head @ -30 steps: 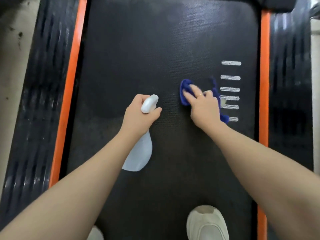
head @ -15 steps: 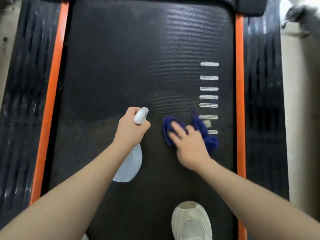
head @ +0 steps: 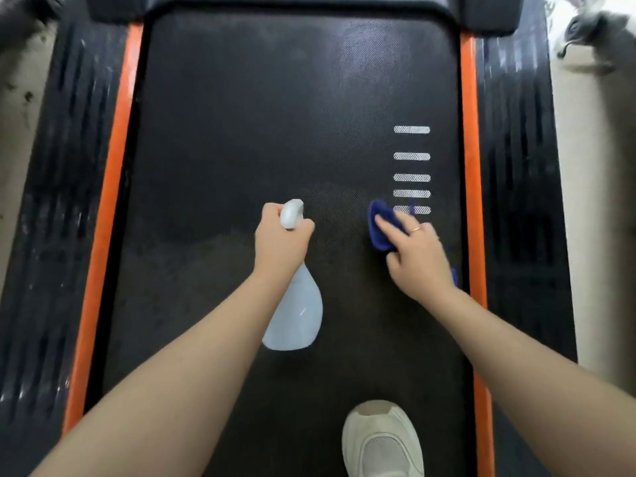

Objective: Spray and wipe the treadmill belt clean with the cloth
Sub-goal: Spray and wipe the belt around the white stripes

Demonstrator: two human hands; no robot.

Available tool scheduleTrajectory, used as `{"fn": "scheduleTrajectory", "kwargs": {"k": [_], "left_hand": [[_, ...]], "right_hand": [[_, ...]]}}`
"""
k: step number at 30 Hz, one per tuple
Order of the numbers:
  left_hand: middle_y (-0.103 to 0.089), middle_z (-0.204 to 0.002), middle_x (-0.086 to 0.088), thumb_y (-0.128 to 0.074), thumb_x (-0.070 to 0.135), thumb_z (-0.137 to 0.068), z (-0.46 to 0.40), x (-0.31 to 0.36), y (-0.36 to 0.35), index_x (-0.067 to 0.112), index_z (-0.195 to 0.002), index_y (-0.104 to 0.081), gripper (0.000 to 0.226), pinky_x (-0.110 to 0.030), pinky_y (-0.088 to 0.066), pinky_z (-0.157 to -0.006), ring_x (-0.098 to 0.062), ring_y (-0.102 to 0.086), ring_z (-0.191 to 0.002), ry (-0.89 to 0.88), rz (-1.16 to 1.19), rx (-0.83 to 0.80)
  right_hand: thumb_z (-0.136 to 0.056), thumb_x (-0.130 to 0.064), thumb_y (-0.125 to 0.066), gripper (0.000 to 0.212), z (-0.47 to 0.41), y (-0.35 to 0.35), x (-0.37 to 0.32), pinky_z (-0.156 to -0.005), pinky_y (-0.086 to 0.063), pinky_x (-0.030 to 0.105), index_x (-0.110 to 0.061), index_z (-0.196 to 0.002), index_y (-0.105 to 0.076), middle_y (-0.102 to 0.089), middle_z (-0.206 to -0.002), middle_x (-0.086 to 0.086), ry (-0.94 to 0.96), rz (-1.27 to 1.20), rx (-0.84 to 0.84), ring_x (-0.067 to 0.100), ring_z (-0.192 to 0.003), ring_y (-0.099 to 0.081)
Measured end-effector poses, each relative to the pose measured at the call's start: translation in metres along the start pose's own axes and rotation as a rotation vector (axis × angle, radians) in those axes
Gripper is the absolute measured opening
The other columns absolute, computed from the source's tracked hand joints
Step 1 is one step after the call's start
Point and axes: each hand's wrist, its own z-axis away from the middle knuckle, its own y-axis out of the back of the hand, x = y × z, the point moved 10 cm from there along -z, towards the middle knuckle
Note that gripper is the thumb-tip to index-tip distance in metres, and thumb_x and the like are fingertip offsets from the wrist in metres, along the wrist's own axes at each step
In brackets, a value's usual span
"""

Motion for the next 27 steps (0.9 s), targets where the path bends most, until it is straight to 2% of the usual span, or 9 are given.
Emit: {"fn": "scheduleTrajectory", "kwargs": {"k": [2, 4, 7, 10, 12, 15, 17, 21, 27], "left_hand": [[-0.044, -0.077, 0.005, -0.056, 0.012, -0.086, -0.007, -0.013, 0.022, 0.002, -0.104, -0.049, 0.021, -0.017, -0.032, -0.052, -0.008, -0.043, -0.068, 0.079, 0.061, 0.121], [-0.047, -0.084, 0.0, -0.056, 0.011, -0.085, -0.01, -0.024, 0.036, -0.002, -0.11, -0.051, 0.029, -0.019, -0.033, -0.054, -0.009, -0.044, -0.068, 0.134, 0.103, 0.174], [-0.05, -0.091, -0.002, -0.057, 0.011, -0.084, -0.012, -0.025, 0.041, 0.002, -0.109, -0.051, 0.028, -0.02, -0.036, -0.057, -0.011, -0.047, -0.074, 0.119, 0.11, 0.158], [-0.056, -0.093, -0.004, -0.059, 0.013, -0.083, -0.014, -0.023, 0.042, 0.006, -0.102, -0.05, 0.023, -0.019, -0.038, -0.06, -0.017, -0.052, -0.082, 0.074, 0.081, 0.142], [-0.055, -0.088, 0.002, -0.061, 0.014, -0.083, -0.012, -0.015, 0.031, 0.011, -0.098, -0.049, 0.02, -0.016, -0.04, -0.06, -0.011, -0.053, -0.078, 0.013, 0.048, 0.051], [-0.051, -0.085, 0.013, -0.063, 0.017, -0.085, 0.005, 0.007, -0.012, 0.017, -0.098, -0.05, 0.018, -0.008, -0.037, -0.057, 0.0, -0.049, -0.074, -0.121, -0.061, -0.234], [-0.051, -0.084, 0.013, -0.062, 0.018, -0.087, 0.01, 0.013, -0.025, 0.019, -0.096, -0.049, 0.016, -0.006, -0.038, -0.055, -0.001, -0.049, -0.073, -0.148, -0.057, -0.284], [-0.047, -0.077, 0.011, -0.061, 0.012, -0.084, 0.004, 0.015, -0.013, 0.02, -0.086, -0.046, 0.017, -0.006, -0.035, -0.05, -0.002, -0.043, -0.065, -0.121, 0.033, -0.188], [-0.049, -0.084, 0.017, -0.061, 0.013, -0.087, -0.014, 0.014, 0.052, 0.016, -0.099, -0.048, 0.018, -0.002, -0.038, -0.058, 0.014, -0.05, -0.069, -0.157, 0.089, 0.037]], "right_hand": [[-0.074, -0.007, -0.047, 0.051, -0.007, 0.013, 0.023, -0.088, -0.046, 0.047, -0.012, -0.124, -0.06, -0.05, -0.136, 0.009, -0.194, -0.069, 0.032, 0.042, -0.101, -0.049], [-0.076, -0.012, -0.046, 0.054, -0.012, 0.008, 0.013, -0.098, -0.04, 0.043, -0.017, -0.128, -0.057, -0.045, -0.141, 0.004, -0.159, -0.148, -0.033, 0.036, -0.115, -0.045], [-0.082, -0.007, -0.049, 0.054, -0.023, -0.007, -0.019, -0.101, -0.034, 0.035, -0.022, -0.134, -0.052, -0.041, -0.144, 0.002, -0.05, -0.161, -0.111, 0.03, -0.119, -0.043], [-0.081, -0.012, -0.045, 0.053, -0.039, -0.011, -0.024, -0.103, -0.034, 0.036, -0.02, -0.133, -0.053, -0.044, -0.141, 0.005, -0.143, -0.222, -0.054, 0.031, -0.118, -0.044], [-0.072, -0.02, -0.038, 0.061, -0.043, -0.005, -0.015, -0.103, -0.035, 0.04, -0.019, -0.131, -0.055, -0.046, -0.138, 0.007, -0.246, -0.295, 0.014, 0.032, -0.118, -0.046], [-0.073, -0.018, -0.04, 0.061, -0.04, 0.001, -0.001, -0.103, -0.035, 0.037, -0.018, -0.133, -0.053, -0.045, -0.138, 0.008, -0.312, -0.321, 0.058, 0.032, -0.118, -0.046], [-0.074, -0.016, -0.041, 0.062, -0.038, 0.005, 0.002, -0.104, -0.034, 0.036, -0.016, -0.135, -0.05, -0.043, -0.139, 0.008, -0.308, -0.34, 0.07, 0.03, -0.12, -0.044], [-0.08, -0.007, -0.047, 0.062, -0.047, 0.0, 0.005, -0.109, -0.028, 0.039, -0.013, -0.141, -0.04, -0.035, -0.145, 0.011, -0.285, -0.326, 0.075, 0.032, -0.128, -0.036], [-0.092, -0.014, -0.05, 0.05, -0.072, -0.029, -0.015, -0.099, -0.027, 0.039, -0.013, -0.141, -0.038, -0.027, -0.15, 0.014, -0.365, -0.087, 0.044, 0.038, -0.116, -0.038]]}}
